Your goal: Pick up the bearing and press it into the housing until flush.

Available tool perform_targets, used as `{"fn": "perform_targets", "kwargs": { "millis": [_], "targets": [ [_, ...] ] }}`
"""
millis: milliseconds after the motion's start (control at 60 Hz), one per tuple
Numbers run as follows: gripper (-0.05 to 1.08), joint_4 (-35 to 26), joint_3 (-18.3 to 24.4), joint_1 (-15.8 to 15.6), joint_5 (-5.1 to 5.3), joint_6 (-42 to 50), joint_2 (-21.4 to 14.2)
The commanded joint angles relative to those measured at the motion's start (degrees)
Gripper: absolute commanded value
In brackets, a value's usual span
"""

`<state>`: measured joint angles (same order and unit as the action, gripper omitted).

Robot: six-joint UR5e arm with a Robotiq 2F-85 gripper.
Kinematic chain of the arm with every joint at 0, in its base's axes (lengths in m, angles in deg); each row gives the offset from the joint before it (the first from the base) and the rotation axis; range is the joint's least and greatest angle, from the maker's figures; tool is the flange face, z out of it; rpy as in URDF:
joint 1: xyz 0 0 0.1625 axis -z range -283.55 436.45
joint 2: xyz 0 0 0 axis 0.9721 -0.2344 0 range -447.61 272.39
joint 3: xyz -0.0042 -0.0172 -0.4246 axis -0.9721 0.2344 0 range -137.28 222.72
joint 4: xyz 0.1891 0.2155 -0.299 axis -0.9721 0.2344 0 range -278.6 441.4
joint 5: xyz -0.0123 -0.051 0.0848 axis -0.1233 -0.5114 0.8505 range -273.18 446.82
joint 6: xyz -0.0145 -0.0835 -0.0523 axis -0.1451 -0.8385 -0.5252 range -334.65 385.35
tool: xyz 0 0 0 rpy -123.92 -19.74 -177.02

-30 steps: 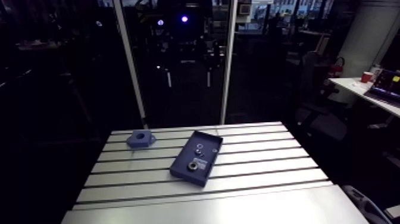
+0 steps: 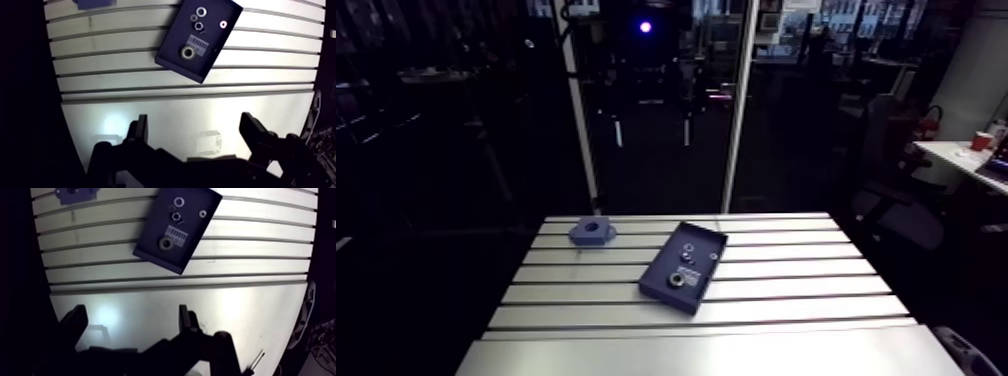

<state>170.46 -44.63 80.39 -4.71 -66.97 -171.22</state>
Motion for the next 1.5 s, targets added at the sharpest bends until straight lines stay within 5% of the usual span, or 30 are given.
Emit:
{"fn": "perform_targets", "kwargs": {
  "millis": [17, 433, 533, 683, 883, 1500],
  "targets": [
    [0.01, -0.2, 0.4, -0.4, 0.0, 0.0, 0.2],
    [0.01, 4.5, -1.3, -0.5, -0.34, 0.4, 0.9],
    [0.01, 6.6, -2.4, -0.4, 0.24, 1.7, 1.9],
    [0.01, 11.2, -5.4, -0.5, -0.25, 8.0, 2.9],
    [0.01, 17.1, -9.0, -0.4, 0.35, 13.6, 4.4],
    [0.01, 20.9, -15.1, 1.2, 0.0, 13.6, 4.7]
  ]
}}
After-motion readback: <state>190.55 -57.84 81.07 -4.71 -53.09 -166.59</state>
